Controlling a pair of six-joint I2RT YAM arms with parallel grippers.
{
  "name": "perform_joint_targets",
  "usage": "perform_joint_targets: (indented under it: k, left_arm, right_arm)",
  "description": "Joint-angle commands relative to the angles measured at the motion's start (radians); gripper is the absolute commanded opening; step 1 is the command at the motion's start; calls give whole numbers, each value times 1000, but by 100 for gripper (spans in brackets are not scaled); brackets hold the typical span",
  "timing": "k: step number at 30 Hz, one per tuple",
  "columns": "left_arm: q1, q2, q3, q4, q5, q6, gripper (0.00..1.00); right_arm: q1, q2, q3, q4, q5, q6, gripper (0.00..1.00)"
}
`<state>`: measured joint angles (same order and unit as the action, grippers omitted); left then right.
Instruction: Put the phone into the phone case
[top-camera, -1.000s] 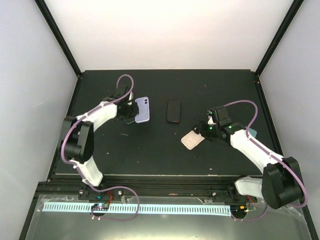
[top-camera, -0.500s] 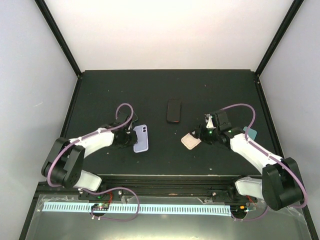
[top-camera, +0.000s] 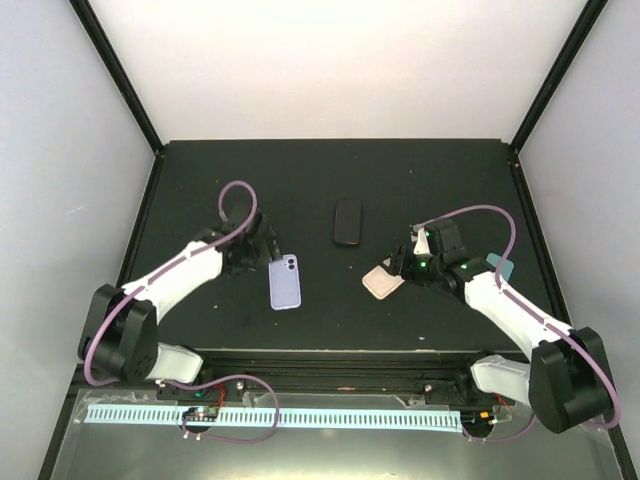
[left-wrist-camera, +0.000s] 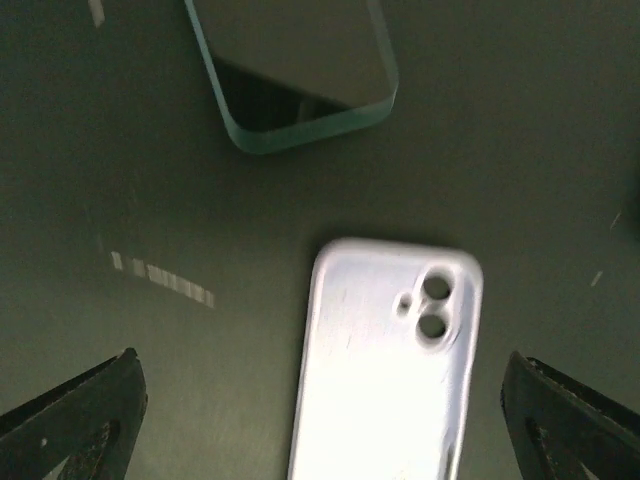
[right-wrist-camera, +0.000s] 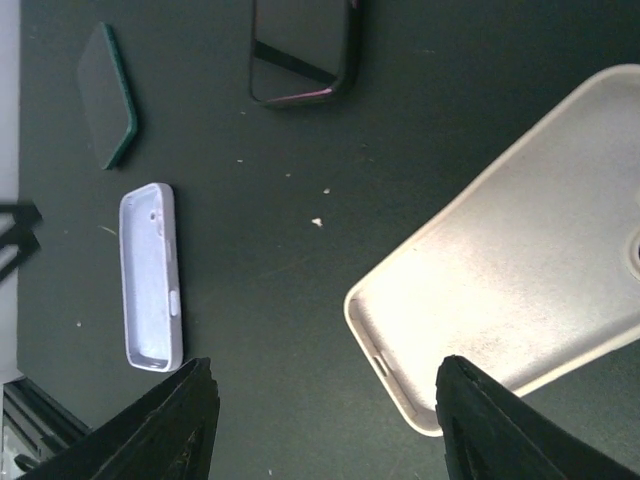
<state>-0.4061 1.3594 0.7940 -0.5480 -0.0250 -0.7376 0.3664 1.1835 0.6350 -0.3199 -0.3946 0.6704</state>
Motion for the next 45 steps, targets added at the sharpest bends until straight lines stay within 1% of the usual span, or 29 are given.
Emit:
perform_joint_targets:
  k: [1,3,6,9,11,15,18,21,26,28,34,37,39,42,45]
  left_arm:
    - [52,91,202,-111,-155,27,99]
    - [73,147,264,-115,-182,39,99]
    - [118,239,355,-117,-140,59,99]
    - [139,332,445,-138,-195,74,99]
    - [155,388,499,-149,-217,80,99]
    - [181,481,555,-146,-188,70,99]
    - [182,524,581,-124,-181,69,99]
    - [187,583,640,-149,-196,67,99]
    - [188,680,729,-155,-167,87,99]
    - [188,716,765,-183,-165,79,99]
    - [188,773,806,-255,-177,13,99]
    - [187,779,791,-275,-181,-40,99]
    - [186,780,776,-268,-172,-73,99]
    - [182,776,771,-237,-148,-71,99]
    - [182,788,782,-241,-127,-71,95]
  right_arm:
    - [-4,-49,23,19,-26,-34,61]
    - [-4,-61,22,25,-35,-39,61]
    - [-3,-73,29,25,-36,-57,62]
    - [-3,-73,32,16,1,-37,62]
    - [-3,-71,25,27,-8,-25,62]
    - [-3,-68,13,53,-25,-25,62]
    - [-2,-70,15,54,-26,-44,62]
    - [-2,-82,15,61,-26,-58,63]
    - [-3,-86,18,76,-29,-63,64]
    - [-3,-83,20,79,-31,-62,64]
    - [-2,-93,11,91,-26,-60,64]
    - [-3,-96,6,95,-18,-56,64]
    - [-3,-96,5,97,-12,-54,64]
    - [-3,-98,5,93,-12,-57,64]
    - [-3,-111,5,86,-9,-60,64]
